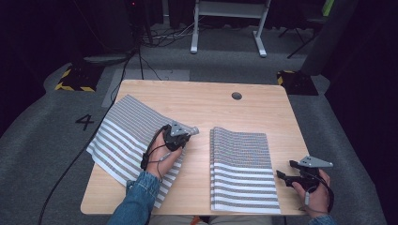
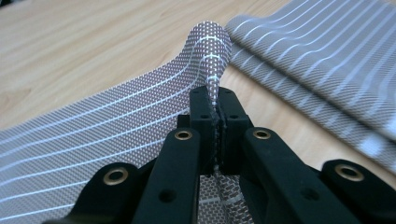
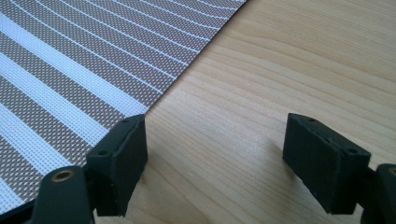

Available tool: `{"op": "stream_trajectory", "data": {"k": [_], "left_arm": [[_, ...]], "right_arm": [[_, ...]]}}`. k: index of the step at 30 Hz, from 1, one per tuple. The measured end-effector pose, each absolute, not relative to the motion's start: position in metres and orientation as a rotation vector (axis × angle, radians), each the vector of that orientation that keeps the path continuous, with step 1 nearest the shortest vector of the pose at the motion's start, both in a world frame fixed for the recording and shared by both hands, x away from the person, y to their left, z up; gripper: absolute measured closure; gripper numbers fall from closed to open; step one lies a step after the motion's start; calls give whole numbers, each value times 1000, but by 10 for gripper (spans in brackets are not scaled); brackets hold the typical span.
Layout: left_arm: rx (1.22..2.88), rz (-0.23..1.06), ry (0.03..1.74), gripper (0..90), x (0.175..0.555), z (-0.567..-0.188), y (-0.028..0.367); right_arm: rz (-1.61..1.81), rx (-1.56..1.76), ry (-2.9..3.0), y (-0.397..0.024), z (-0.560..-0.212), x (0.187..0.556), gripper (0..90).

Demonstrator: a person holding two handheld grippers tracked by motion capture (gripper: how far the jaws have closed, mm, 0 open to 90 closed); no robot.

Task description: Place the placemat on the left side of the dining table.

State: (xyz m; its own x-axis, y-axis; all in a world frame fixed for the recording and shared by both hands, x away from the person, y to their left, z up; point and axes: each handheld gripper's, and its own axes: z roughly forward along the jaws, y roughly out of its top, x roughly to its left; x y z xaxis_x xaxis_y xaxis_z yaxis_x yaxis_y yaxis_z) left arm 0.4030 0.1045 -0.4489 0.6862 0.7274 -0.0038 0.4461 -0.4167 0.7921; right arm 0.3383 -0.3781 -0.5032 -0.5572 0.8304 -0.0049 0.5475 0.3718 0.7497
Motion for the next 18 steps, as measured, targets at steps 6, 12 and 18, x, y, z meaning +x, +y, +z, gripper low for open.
{"op": "stream_trajectory", "data": {"k": [6,12,18], "left_arm": [[2091,416,754,872,372,-435,107],[2129,384,631,870,342,-428,110],[2181,329,523,868,310,-429,117]], "right_arm": [[1014,1199,2255,-378,-503,338,224],[1014,1199,2255,-378,-503,338,224],[1014,1199,2255,-378,-503,338,224]]}}
